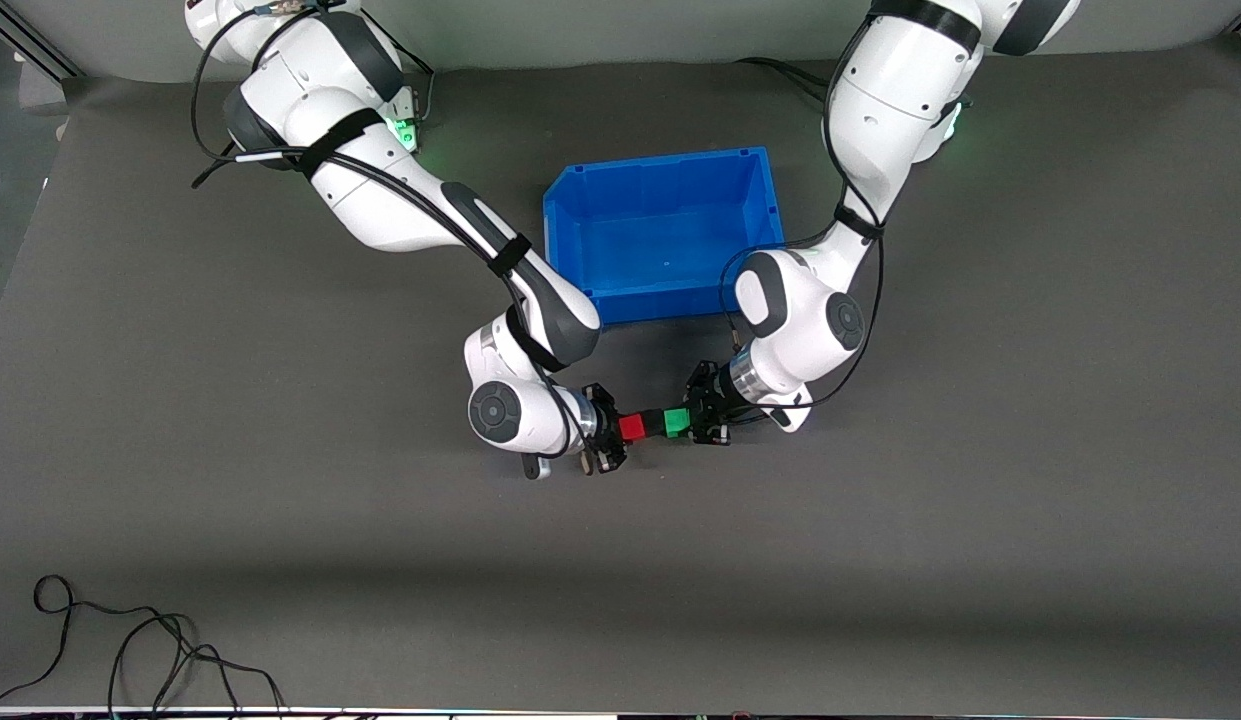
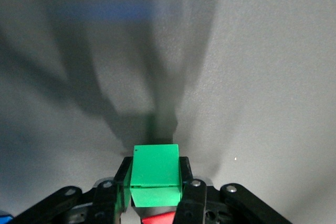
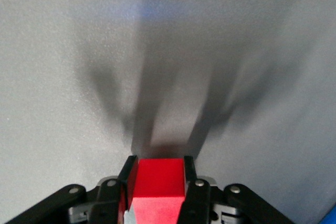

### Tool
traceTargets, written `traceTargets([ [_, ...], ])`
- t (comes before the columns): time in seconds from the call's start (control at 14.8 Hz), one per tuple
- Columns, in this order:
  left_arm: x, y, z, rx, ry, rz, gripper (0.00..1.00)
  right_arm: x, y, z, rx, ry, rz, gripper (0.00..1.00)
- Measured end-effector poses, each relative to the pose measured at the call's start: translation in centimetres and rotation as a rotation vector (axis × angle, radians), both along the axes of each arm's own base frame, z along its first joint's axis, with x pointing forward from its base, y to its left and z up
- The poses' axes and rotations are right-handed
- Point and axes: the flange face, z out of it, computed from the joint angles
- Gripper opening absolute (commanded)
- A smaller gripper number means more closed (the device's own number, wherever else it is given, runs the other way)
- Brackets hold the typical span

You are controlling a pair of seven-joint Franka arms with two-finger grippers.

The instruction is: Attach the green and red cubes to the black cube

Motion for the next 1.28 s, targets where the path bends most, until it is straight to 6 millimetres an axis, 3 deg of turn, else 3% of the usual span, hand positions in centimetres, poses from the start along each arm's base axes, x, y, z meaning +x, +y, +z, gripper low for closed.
traceTargets([
  [0.13,0.0,-0.1,0.0,-0.001,-0.002,-0.001,1.00,0.0,0.1,0.0,0.001,0.000,0.001,1.00],
  [0.4,0.6,0.5,0.2,0.006,-0.011,0.005,1.00,0.0,0.1,0.0,0.001,-0.001,0.001,1.00],
  [0.61,3.4,4.3,1.8,0.040,-0.018,-0.030,1.00,1.4,-0.3,1.9,0.004,-0.051,-0.006,1.00],
  [0.74,6.0,9.1,4.1,0.079,0.000,-0.102,1.00,3.4,-2.2,5.0,-0.004,-0.101,-0.021,1.00],
  [0.94,8.4,18.4,8.4,0.150,0.024,-0.276,1.00,5.5,-7.6,9.9,-0.018,-0.079,0.092,1.00],
  [1.15,8.4,28.2,12.8,0.155,0.009,-0.480,1.00,7.3,-16.1,14.4,-0.010,-0.037,0.245,1.00],
  [1.28,7.8,33.7,15.9,0.176,-0.014,-0.575,1.00,7.8,-21.4,17.0,0.020,-0.039,0.376,1.00],
])
